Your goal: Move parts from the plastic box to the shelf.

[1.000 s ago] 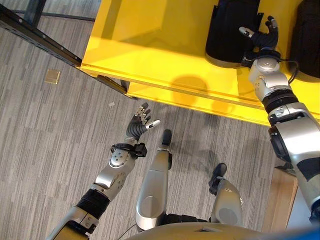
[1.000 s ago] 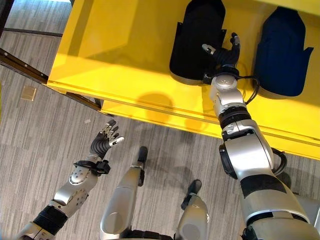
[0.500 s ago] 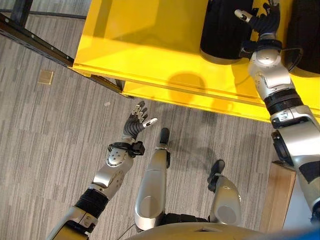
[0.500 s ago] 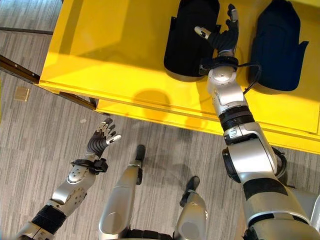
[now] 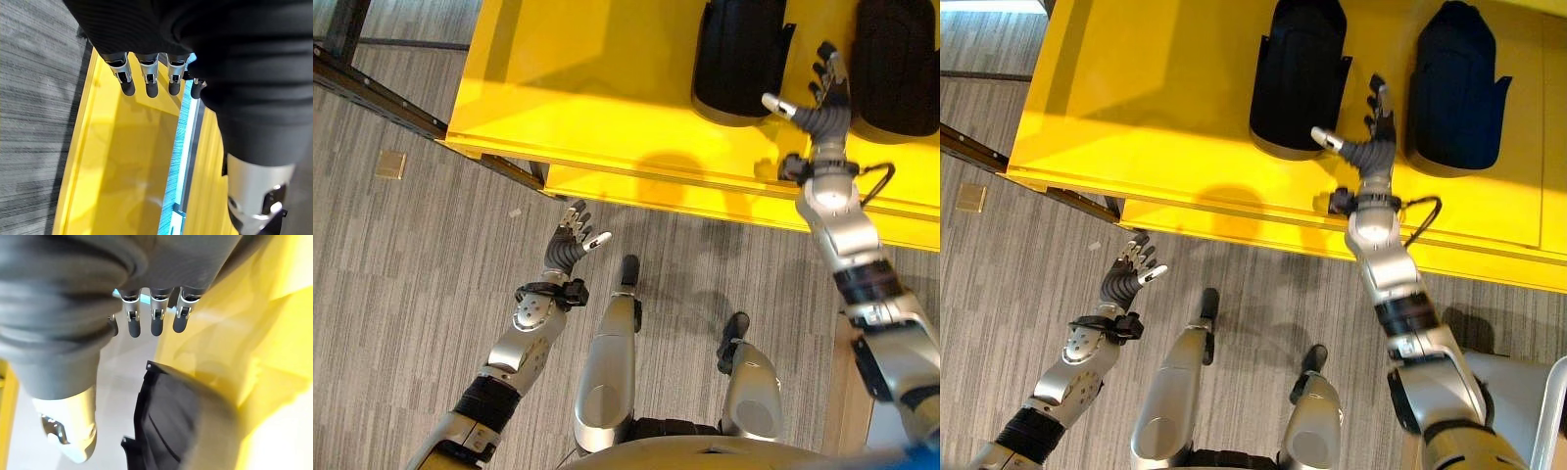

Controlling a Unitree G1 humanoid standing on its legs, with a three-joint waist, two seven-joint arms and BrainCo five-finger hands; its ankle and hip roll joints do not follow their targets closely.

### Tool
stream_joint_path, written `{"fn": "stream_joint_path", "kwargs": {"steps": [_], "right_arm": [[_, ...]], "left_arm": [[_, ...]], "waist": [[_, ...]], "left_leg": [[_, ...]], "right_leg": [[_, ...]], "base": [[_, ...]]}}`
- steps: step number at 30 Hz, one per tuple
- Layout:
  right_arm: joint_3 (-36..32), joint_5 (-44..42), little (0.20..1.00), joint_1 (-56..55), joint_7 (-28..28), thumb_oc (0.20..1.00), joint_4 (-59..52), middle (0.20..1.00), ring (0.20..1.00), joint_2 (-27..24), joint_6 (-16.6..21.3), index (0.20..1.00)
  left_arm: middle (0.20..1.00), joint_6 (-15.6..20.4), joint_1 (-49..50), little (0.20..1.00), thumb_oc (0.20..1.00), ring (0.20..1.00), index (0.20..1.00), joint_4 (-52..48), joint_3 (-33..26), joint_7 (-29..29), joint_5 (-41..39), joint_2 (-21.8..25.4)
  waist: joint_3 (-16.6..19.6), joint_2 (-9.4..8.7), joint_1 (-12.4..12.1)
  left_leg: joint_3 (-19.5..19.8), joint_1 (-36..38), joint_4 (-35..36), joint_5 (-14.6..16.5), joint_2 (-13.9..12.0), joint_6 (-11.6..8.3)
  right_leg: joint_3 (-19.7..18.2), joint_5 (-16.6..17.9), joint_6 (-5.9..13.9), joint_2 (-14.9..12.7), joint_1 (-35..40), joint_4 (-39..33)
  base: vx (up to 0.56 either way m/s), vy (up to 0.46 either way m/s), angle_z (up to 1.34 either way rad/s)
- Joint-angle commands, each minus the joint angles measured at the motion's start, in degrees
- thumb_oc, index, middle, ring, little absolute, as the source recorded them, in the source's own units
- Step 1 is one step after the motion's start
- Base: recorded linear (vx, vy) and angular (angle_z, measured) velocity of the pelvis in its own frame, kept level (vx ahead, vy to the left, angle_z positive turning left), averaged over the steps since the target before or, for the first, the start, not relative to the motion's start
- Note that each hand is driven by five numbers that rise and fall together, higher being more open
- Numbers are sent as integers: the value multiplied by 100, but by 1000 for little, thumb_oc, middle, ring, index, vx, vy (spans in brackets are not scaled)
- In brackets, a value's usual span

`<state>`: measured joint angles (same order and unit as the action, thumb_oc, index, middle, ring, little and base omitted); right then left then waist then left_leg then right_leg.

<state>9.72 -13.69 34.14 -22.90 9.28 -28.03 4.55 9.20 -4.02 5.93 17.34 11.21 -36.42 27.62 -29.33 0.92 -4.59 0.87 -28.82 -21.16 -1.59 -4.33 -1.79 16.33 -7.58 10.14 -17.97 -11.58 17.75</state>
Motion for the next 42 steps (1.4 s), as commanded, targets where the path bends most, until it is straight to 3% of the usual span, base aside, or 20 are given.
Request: {"fn": "stream_joint_path", "kwargs": {"steps": [1,4,9,19,30,34,42], "right_arm": [[-296,623,1000,-394,298,1000,-871,1000,1000,-343,459,1000],[-311,1312,1000,-1147,552,1000,-1721,1000,1000,-461,606,1000],[-158,2229,1000,-1498,650,1000,-2219,1000,1000,-776,694,1000],[1053,3761,1000,-1122,831,1000,-1930,1000,1000,-990,511,1000],[2091,4557,1000,-142,661,1000,-383,1000,1000,-235,69,1000],[2110,4551,1000,-98,629,1000,-300,1000,1000,-156,41,1000],[2358,4509,1000,279,417,1000,958,1000,1000,360,-222,1000]], "left_arm": [[1000,169,206,1000,1000,1000,1000,-395,-286,-141,292,-71],[1000,180,353,1000,1000,1000,1000,-401,-370,-179,468,-138],[1000,216,491,1000,1000,1000,1000,-444,-429,-210,620,-120],[1000,305,481,1000,1000,1000,1000,-329,-375,-115,818,-138],[1000,416,190,1000,1000,1000,1000,-187,-252,53,779,-294],[1000,430,174,1000,1000,1000,1000,-174,-256,61,775,-306],[1000,513,29,1000,1000,1000,1000,-132,-141,96,691,-360]], "waist": [[198,-63,57],[220,-102,143],[236,-138,196],[243,-176,176],[256,-170,73],[254,-170,68],[256,-109,-19]], "left_leg": [[-237,240,-374,691,-265,-81],[-230,232,-397,690,-283,-84],[-231,244,-371,669,-301,-90],[-244,253,-299,625,-309,-107],[-239,272,-257,634,-280,-102],[-242,278,-249,631,-276,-100],[-232,256,-242,632,-246,-89]], "right_leg": [[-67,-118,-296,212,-163,320],[-98,-117,-293,217,-176,337],[-109,-104,-279,224,-169,305],[-128,-76,-265,225,-196,291],[-121,-37,-258,195,-172,268],[-126,-30,-260,192,-176,268],[-118,-6,-261,186,-153,221]], "base": [[0,0,0],[0,1,-1],[1,-3,-3],[0,0,0],[0,0,0],[0,0,0],[0,0,0]]}}
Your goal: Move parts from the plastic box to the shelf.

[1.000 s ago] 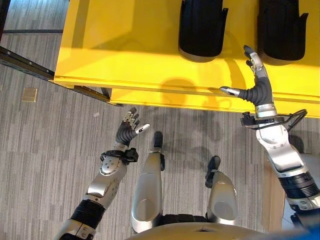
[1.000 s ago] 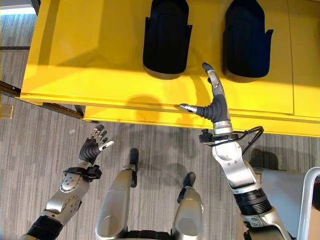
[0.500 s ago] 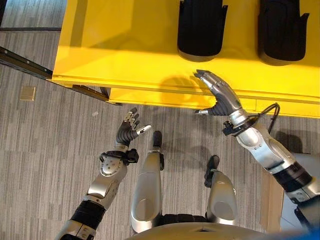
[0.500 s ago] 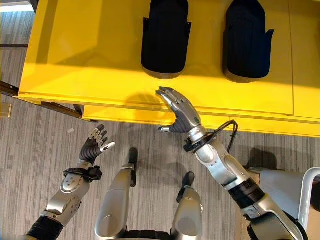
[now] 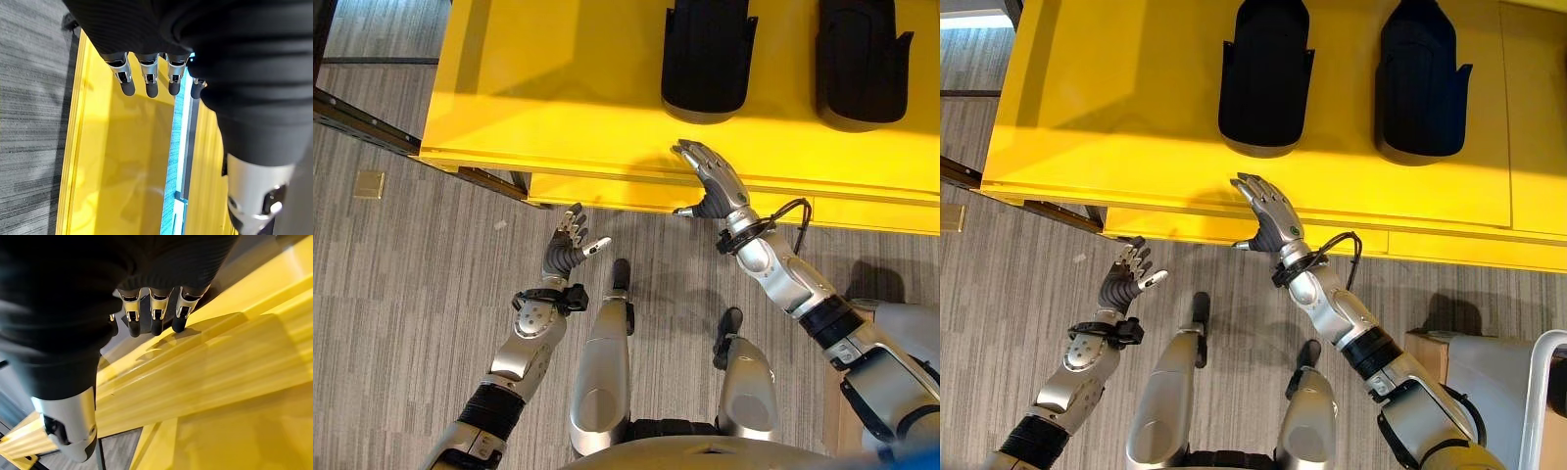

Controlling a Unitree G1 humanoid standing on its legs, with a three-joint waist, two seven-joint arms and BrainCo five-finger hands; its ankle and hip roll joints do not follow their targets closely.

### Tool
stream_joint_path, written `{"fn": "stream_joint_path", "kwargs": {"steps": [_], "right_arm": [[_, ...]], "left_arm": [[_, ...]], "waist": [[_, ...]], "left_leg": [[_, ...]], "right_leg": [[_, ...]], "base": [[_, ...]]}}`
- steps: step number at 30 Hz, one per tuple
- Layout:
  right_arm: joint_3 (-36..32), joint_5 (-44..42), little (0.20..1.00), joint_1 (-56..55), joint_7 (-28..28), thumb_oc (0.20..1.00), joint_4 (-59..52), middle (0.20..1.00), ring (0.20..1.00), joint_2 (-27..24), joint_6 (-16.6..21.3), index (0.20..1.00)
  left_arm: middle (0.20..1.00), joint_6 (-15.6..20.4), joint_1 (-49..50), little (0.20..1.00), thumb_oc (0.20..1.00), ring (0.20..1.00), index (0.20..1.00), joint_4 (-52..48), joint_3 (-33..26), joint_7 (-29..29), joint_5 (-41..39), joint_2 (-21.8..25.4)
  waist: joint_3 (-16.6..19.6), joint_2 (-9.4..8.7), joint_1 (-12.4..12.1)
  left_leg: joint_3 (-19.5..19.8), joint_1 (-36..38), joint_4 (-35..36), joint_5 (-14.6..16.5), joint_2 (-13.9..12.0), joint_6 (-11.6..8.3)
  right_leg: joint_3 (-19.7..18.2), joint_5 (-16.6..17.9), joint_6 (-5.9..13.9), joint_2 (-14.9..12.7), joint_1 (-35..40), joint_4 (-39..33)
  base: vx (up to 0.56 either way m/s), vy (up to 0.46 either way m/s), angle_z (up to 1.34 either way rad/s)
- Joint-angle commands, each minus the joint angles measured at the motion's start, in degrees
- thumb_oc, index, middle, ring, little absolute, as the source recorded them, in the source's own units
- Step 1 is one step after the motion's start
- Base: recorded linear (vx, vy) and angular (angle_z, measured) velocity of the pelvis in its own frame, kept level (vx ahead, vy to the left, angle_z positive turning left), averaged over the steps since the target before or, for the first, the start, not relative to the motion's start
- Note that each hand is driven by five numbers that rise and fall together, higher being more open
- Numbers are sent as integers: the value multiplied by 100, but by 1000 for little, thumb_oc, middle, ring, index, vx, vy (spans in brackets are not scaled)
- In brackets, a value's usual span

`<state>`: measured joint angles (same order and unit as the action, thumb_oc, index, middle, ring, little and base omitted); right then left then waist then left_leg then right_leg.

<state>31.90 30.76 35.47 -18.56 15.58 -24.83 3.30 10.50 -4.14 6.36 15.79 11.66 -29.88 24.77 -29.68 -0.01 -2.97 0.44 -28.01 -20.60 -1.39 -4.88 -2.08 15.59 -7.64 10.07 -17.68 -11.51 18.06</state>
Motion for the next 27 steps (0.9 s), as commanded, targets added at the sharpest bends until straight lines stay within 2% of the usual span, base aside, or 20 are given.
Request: {"fn": "stream_joint_path", "kwargs": {"steps": [1,27], "right_arm": [[152,67,1000,214,-30,1000,503,1000,1000,76,-131,1000],[104,65,1000,902,-276,1000,1793,1000,1000,-54,-400,1000]], "left_arm": [[1000,405,42,1000,1000,1000,1000,-169,11,41,29,-77],[1000,476,30,1000,1000,1000,1000,-146,76,-99,-116,19]], "waist": [[292,-6,-195],[268,51,-321]], "left_leg": [[-178,169,-302,606,-189,-59],[-145,138,-336,624,-135,-39]], "right_leg": [[-44,-4,-256,155,-163,203],[-35,-6,-271,137,-189,283]], "base": [[0,0,0],[0,0,0]]}}
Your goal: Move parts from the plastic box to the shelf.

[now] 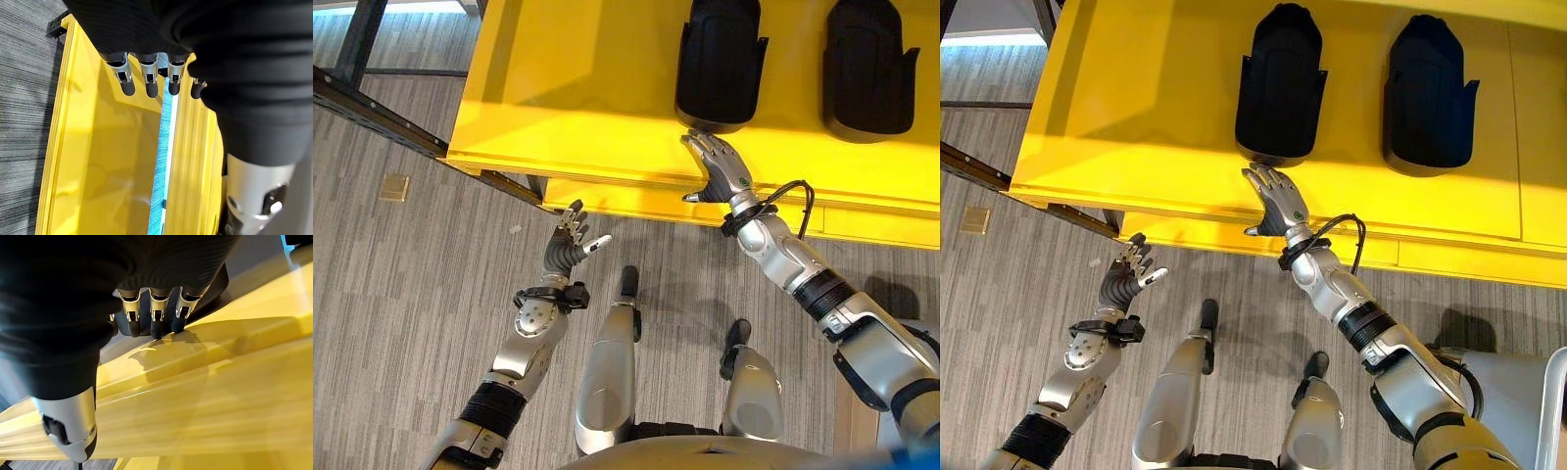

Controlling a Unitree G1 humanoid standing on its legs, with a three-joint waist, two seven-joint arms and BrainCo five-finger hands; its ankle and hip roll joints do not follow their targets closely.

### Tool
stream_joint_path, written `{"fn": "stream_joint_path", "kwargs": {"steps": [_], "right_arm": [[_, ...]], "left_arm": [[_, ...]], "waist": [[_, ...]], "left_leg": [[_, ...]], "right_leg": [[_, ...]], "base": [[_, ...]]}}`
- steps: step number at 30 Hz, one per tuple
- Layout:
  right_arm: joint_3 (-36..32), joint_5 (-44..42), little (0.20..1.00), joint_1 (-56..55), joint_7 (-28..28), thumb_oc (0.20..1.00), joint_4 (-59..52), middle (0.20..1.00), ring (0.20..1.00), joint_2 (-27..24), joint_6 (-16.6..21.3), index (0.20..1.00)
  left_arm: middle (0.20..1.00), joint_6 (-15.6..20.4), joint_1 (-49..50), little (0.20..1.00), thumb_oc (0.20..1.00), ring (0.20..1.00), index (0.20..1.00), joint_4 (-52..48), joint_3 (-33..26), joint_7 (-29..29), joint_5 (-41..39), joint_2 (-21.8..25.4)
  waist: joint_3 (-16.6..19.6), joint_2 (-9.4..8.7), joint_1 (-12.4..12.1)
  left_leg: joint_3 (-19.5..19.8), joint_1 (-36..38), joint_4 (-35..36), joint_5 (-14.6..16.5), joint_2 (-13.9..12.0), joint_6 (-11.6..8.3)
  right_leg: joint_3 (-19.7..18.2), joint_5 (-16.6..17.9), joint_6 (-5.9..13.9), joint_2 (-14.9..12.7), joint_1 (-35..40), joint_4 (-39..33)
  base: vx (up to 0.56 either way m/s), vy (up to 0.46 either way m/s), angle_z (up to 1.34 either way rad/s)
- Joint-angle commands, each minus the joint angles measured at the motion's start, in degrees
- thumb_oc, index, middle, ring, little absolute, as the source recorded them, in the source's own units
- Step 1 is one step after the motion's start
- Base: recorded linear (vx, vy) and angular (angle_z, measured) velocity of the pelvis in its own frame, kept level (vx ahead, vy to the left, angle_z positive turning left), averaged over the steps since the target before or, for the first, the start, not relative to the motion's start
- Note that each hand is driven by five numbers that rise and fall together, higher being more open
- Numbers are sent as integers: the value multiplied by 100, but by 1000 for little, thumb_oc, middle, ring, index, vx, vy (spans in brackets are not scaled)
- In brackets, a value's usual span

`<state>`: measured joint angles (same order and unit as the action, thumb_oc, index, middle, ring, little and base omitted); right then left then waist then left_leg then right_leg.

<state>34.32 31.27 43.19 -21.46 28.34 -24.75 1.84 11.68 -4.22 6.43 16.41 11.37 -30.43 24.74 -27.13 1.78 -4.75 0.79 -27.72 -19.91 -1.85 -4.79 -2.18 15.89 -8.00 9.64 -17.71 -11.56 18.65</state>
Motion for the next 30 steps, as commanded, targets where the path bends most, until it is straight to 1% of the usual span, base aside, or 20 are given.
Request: {"fn": "stream_joint_path", "kwargs": {"steps": [1,15,30], "right_arm": [[-137,14,1000,132,13,1000,518,1000,1000,-61,-253,1000],[-29,-110,1000,380,43,1000,1011,1000,1000,-108,-271,1000],[-76,-178,1000,701,-9,1000,1036,1000,1000,-295,-317,1000]], "left_arm": [[1000,358,38,1000,1000,1000,1000,-152,14,-71,-61,21],[1000,387,67,1000,1000,1000,1000,-181,12,-127,-102,61],[1000,388,73,1000,1000,1000,1000,-200,-10,-131,-149,109]], "waist": [[12,-129,-143],[1,-98,-175],[10,-72,-209]], "left_leg": [[-179,109,-406,669,-144,-30],[-188,111,-405,672,-138,-17],[-223,88,-475,728,-118,2]], "right_leg": [[-65,30,-227,140,-184,225],[-62,24,-221,131,-218,266],[-96,10,-208,110,-249,321]], "base": [[0,0,0],[0,0,0],[0,0,0]]}}
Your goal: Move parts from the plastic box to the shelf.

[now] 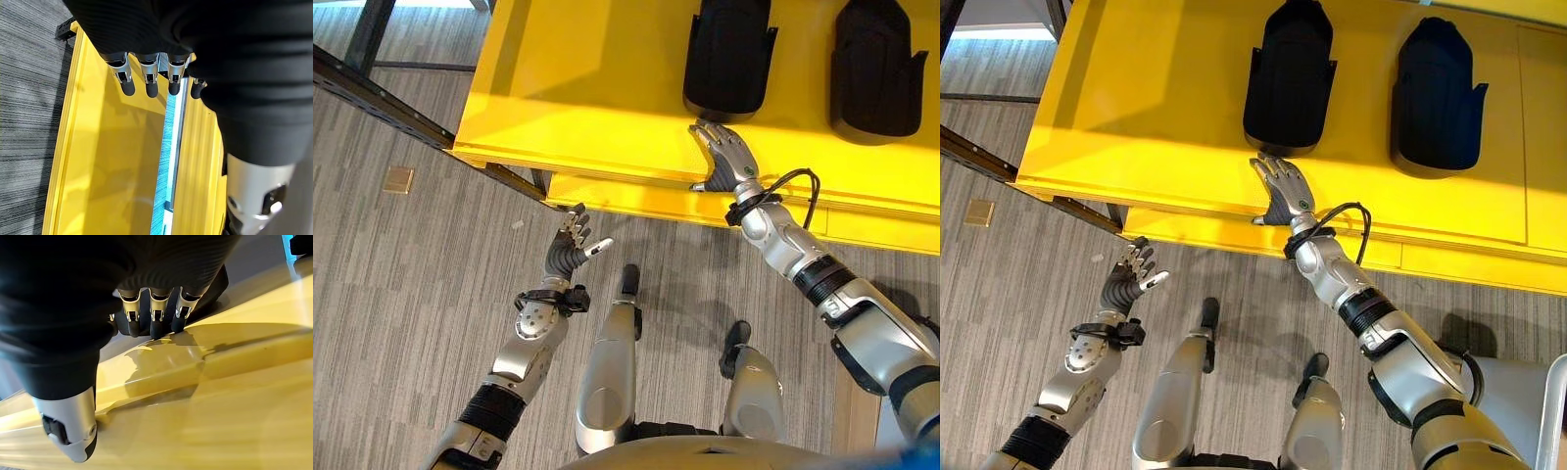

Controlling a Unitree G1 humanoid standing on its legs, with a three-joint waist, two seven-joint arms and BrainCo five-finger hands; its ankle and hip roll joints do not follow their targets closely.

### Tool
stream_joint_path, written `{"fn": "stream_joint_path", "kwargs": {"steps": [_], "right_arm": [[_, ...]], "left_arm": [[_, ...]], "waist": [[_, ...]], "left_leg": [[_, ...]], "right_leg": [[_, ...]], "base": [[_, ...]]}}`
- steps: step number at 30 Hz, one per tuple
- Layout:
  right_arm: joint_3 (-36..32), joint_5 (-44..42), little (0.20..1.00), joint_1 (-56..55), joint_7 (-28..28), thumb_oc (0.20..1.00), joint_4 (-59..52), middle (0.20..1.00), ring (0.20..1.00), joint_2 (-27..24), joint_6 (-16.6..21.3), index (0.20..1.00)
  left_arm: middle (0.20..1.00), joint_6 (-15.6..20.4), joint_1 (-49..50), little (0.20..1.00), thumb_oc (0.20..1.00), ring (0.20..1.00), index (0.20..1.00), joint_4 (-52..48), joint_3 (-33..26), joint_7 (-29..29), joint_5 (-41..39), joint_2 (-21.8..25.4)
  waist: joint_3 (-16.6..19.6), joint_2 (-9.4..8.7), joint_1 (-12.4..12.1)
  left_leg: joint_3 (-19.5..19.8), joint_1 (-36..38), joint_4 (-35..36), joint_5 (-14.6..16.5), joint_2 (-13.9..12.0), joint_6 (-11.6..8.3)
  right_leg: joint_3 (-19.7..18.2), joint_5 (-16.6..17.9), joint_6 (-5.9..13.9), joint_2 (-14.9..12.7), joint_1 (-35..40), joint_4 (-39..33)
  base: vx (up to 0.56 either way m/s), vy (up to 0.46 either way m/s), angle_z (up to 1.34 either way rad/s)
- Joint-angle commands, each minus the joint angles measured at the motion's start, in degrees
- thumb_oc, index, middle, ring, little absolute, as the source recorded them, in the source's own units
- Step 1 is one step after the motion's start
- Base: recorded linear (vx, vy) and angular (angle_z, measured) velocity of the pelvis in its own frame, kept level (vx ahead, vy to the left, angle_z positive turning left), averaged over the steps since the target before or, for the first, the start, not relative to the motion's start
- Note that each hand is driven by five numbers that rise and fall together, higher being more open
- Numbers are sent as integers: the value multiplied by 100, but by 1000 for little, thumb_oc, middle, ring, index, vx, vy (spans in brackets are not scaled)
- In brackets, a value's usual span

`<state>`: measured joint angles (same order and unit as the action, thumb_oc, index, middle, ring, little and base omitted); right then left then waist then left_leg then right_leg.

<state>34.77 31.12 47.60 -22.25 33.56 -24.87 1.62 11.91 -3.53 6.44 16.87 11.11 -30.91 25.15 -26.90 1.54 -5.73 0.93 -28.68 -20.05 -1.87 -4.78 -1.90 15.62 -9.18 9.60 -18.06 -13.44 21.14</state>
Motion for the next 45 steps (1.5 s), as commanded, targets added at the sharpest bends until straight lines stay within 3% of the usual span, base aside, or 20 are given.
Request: {"fn": "stream_joint_path", "kwargs": {"steps": [1,9,19,21,24,32,36,40,41,44,45], "right_arm": [[-122,-163,1000,261,70,1000,514,1000,1000,-284,-295,1000],[-157,-155,1000,72,92,1000,285,1000,1000,-264,-266,1000],[-256,-360,1000,-1215,361,1000,-1131,1000,1000,11,67,1000],[-328,-606,1000,-1734,596,1000,-1974,1000,1000,-133,306,1000],[-359,-668,1000,-1877,680,1000,-2248,1000,1000,-204,367,1000],[-739,-1782,1000,-2751,1031,1000,-3620,1000,1000,-494,798,1000],[-1179,-2663,1000,-3428,1180,1000,-4042,1000,1000,-579,1015,1000],[-1327,-2853,1000,-3682,1219,1000,-4105,1000,1000,-605,1051,1000],[-1515,-3098,1000,-3960,1278,1000,-4172,1000,1000,-627,1120,1000],[-1650,-3208,1000,-4186,1331,1000,-4124,1000,1000,-644,1145,1000],[-1792,-3235,1000,-4376,1352,1000,-4008,1000,1000,-665,1122,1000]], "left_arm": [[1000,365,3,1000,1000,1000,1000,-201,-55,-106,-101,68],[1000,346,4,1000,1000,1000,1000,-184,-84,-88,-71,29],[1000,257,29,1000,1000,1000,1000,-149,-220,91,129,-139],[1000,242,89,1000,1000,1000,1000,-155,-301,167,246,-144],[1000,233,113,1000,1000,1000,1000,-180,-319,168,252,-141],[1000,163,214,1000,1000,1000,1000,-108,-327,92,307,-112],[1000,122,333,1000,1000,1000,1000,-24,-392,-2,333,-112],[1000,120,415,1000,1000,1000,1000,9,-436,-73,346,-122],[1000,117,529,1000,1000,1000,1000,27,-519,-139,312,-128],[1000,119,617,1000,1000,1000,1000,126,-573,-185,332,-160],[1000,103,700,1000,1000,1000,1000,187,-642,-247,324,-227]], "waist": [[-13,-47,-110],[-22,-55,-80],[-12,-126,91],[-12,-165,185],[-11,-176,202],[71,-196,474],[199,-223,660],[282,-230,722],[388,-238,803],[502,-235,838],[656,-238,895]], "left_leg": [[-237,184,-461,730,-119,-26],[-240,178,-472,737,-117,-20],[-242,220,-389,697,-178,-39],[-259,286,-339,666,-228,-63],[-268,317,-313,642,-241,-80],[-354,635,-28,394,-483,-177],[-486,1017,461,67,-748,-256],[-570,1258,794,-154,-916,-305],[-666,1513,1186,-412,-1087,-375],[-742,1752,1604,-704,-1235,-436],[-773,1904,1866,-873,-1328,-462]], "right_leg": [[-69,128,-205,145,-61,73],[-93,125,-207,139,-99,110],[-146,100,-227,183,-122,107],[-179,73,-241,211,-128,126],[-183,60,-249,224,-118,118],[-313,-51,-359,434,-103,152],[-395,-140,-468,700,-91,163],[-444,-185,-528,868,-74,143],[-487,-214,-581,1055,-54,93],[-573,-207,-627,1260,-23,-16],[-686,-171,-667,1449,34,-244]], "base": [[0,0,0],[0,0,0],[0,-3,0],[-4,-19,0],[-10,-23,-4],[-29,-59,-13],[-36,-130,-19],[-4,-103,-29],[-16,-238,-30],[-13,-197,-46],[5,-175,-70]]}}
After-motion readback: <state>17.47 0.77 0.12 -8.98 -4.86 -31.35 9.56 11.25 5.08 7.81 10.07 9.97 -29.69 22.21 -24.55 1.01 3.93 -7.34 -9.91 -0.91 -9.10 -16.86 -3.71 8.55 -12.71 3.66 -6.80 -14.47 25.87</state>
